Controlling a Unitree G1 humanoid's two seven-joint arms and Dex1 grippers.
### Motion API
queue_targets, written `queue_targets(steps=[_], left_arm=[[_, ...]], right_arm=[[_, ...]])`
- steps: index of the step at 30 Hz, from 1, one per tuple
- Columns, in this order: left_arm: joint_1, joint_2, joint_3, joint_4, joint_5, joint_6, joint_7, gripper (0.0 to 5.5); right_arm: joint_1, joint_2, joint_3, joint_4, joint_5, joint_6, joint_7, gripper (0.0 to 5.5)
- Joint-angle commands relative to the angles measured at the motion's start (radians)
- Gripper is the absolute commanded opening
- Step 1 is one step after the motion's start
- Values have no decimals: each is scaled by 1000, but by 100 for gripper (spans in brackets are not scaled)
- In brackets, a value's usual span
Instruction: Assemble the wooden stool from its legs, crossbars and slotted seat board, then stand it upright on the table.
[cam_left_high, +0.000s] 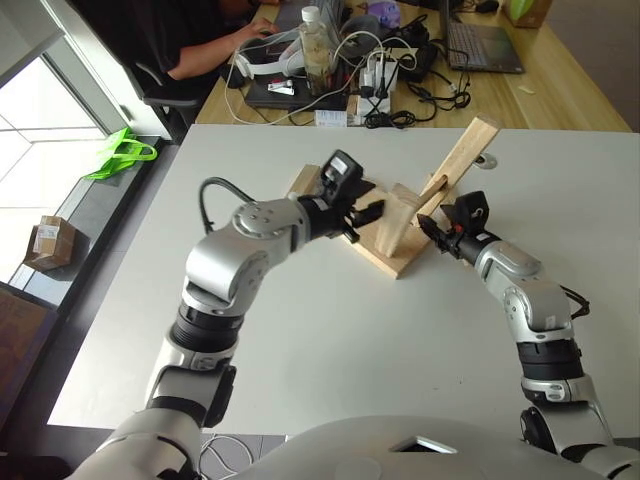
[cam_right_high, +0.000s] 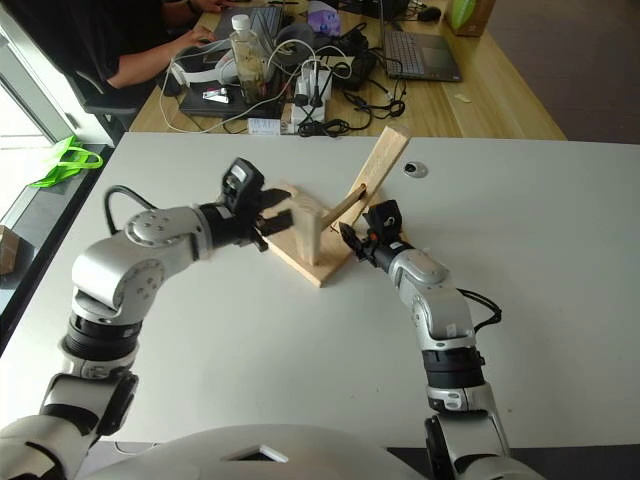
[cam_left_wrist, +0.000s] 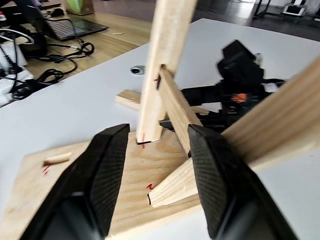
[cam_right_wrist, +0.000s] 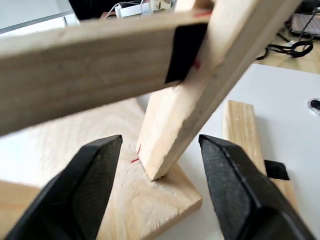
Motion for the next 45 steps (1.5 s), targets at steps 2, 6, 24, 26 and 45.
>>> queue_targets(steps=[2, 6, 24, 26, 45], left_arm=[[-95, -134, 26, 65, -16, 25, 61, 217], [-103, 7, 131, 129, 11, -4, 17, 217], [-232, 187, -110, 938, 325, -389, -544, 217], [-241, 178, -119, 975, 335, -376, -584, 217], [-102, 191, 89, 521, 105, -75, -634, 217]], right_arm=[[-43, -37, 0, 67, -51, -90, 21, 289], [32, -203, 43, 8, -67, -66, 203, 289], [247, -282, 284, -385, 69, 46, 514, 289], [207, -201, 285, -348, 47, 46, 423, 289], [34, -6, 122, 14, -176, -170, -32, 289]])
